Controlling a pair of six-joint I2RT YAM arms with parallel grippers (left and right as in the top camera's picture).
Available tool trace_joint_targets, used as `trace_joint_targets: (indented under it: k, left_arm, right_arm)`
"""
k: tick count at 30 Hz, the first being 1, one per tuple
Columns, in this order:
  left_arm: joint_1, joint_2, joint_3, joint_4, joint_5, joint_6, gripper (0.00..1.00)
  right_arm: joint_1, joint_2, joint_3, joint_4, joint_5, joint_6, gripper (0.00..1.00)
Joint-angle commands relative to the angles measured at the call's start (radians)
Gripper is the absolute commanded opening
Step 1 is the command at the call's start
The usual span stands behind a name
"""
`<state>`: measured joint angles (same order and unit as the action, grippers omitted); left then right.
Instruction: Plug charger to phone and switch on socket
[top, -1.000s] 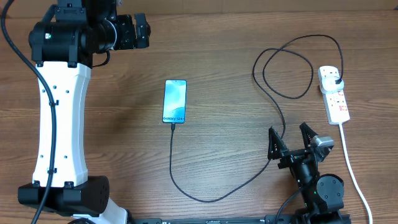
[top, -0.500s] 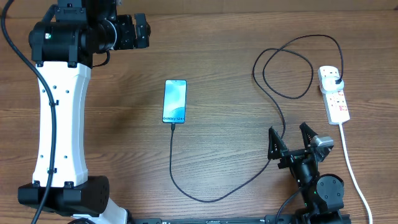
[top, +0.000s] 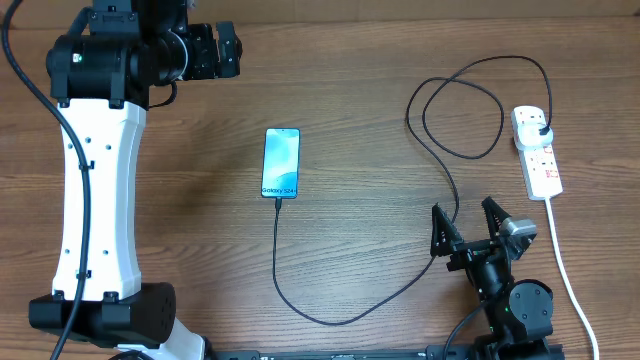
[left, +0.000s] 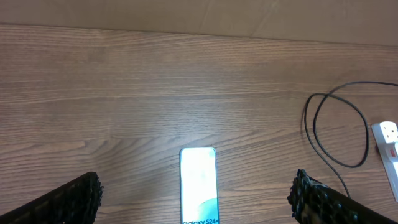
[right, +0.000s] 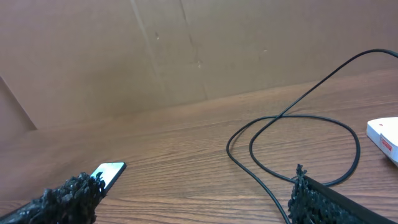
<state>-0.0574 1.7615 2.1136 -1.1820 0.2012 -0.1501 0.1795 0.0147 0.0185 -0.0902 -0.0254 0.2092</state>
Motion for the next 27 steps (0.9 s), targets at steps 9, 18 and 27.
trace_joint_targets:
  k: [9,18,27]
  left_arm:
    - [-0.005,-0.289,-0.229,0.004,-0.105,0.031,1.00]
    - [-0.005,-0.542,-0.529,0.013,-0.147,0.032,1.00]
    - [-0.001,-0.820,-0.856,0.247,-0.168,0.035,1.00]
  right_arm:
    - [0.008,-0.012,-0.011,0.007,0.009,-0.002,1.00]
    - [0.008,-0.012,-0.011,0.007,0.009,-0.002,1.00]
    - [0.008,-0.012,-0.011,0.007,0.009,-0.002,1.00]
